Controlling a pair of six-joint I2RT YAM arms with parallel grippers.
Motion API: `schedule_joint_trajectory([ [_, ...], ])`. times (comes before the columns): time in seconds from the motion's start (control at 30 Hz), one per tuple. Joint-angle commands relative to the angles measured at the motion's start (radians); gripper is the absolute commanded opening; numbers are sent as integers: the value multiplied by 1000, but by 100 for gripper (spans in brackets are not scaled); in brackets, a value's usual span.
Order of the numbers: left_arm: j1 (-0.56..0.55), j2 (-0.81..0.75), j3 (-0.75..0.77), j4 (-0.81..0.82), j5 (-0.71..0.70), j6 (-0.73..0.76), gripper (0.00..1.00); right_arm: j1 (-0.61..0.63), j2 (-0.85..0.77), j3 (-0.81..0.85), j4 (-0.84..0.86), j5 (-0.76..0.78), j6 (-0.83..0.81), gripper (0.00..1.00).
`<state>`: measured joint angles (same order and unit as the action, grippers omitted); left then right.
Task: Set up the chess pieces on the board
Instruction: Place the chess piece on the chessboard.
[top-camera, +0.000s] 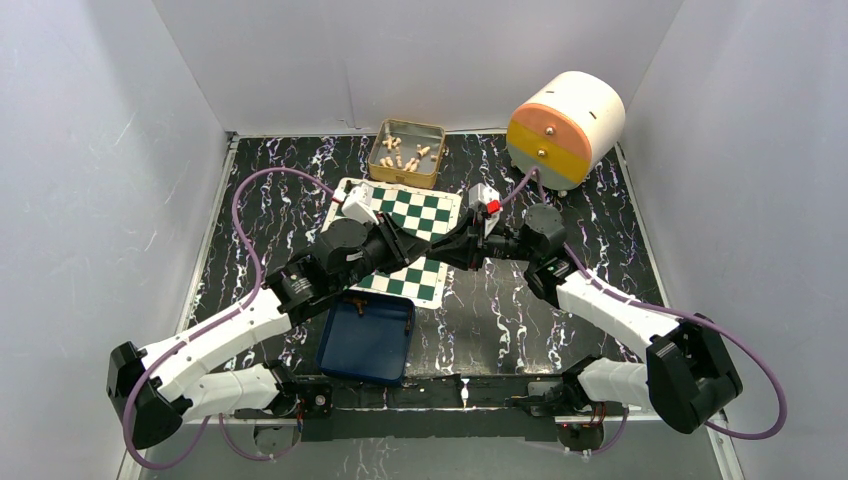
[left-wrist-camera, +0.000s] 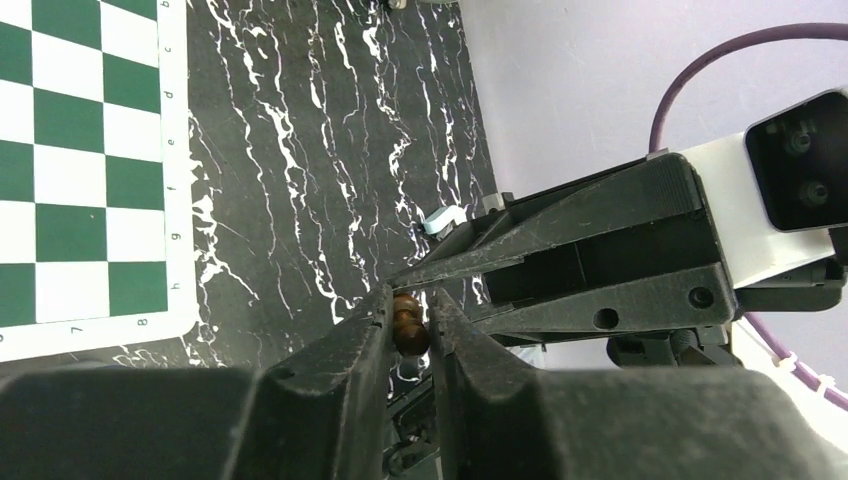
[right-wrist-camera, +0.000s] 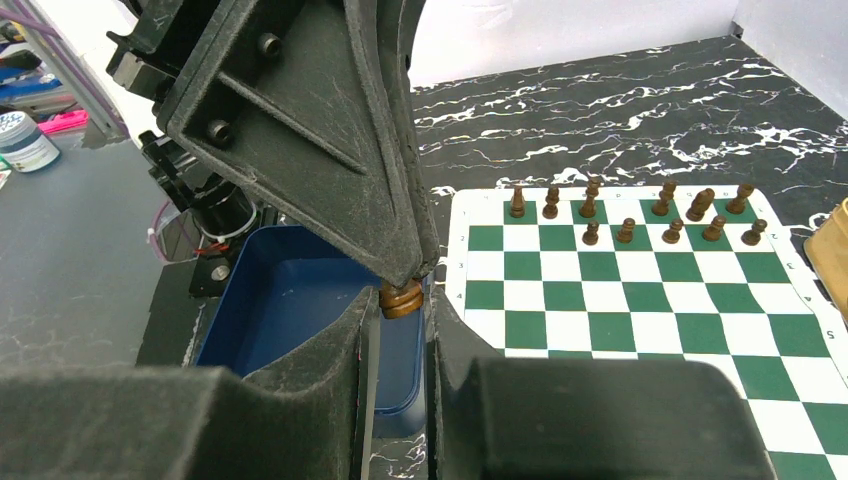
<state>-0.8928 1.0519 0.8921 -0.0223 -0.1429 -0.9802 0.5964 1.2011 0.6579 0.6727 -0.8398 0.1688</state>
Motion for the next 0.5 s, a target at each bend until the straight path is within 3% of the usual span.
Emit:
schedule_joint_trajectory([
  [0.0,5,-25,12,52,-11,2,15,0,-26,-8,21,4,-13,17],
  [0.27,4,0,82,-79,-31,77,5,1,-18,-12,28,49,10,21],
  [0.47,10,76,179,-223,-84,241,4,1,-32,-25,-68,147,11,75],
])
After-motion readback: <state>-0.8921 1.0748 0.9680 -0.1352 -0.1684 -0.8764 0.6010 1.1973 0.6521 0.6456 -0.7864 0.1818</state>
